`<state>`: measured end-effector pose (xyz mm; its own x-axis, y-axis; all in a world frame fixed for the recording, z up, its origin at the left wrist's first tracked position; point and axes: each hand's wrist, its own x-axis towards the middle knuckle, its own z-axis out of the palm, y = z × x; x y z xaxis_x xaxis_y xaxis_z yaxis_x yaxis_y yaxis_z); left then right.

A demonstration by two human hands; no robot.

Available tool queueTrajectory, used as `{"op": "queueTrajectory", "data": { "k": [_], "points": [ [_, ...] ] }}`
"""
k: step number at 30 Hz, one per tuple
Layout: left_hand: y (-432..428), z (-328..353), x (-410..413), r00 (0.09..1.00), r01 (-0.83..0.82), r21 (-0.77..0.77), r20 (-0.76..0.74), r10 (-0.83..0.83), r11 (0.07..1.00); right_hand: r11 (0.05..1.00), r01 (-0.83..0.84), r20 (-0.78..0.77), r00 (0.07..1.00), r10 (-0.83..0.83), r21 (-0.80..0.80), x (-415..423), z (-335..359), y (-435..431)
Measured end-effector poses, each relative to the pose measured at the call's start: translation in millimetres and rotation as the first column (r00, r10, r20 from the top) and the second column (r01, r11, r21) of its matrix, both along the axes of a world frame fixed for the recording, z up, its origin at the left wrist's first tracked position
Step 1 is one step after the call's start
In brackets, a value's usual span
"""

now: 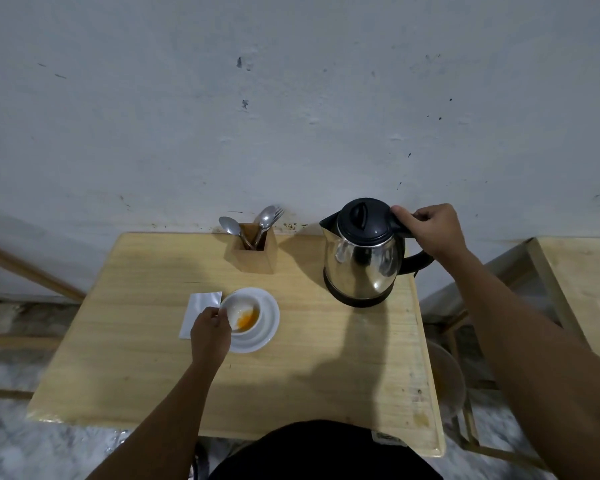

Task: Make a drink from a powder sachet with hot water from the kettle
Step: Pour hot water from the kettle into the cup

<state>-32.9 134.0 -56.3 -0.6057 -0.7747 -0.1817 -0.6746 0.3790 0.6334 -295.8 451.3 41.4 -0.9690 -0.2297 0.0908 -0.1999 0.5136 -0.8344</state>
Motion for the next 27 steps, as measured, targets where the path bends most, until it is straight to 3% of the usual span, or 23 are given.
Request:
{"op": "queueTrajectory", "data": {
  "k": [10,19,27],
  "points": [
    [-3.4,9.8,6.2,0.998,0.008,0.127,-0.063,0.000,0.992,0.997,0.018,-0.087,0.996,-0.025,-0.077,15.0,32.3,-18.9],
    [-21.3,16.3,13.8,0.991,0.130,0.245,-0.065,-0.117,0.961,0.984,-0.046,-0.157,0.985,0.073,0.174,49.3,71.7,-50.1],
    [-32.1,14.8,20.6,0.973,0.200,0.316,-0.175,-0.150,0.927,0.864,-0.096,-0.139,0.972,0.188,0.494,83.6,92.5,-101.6]
  ]
}}
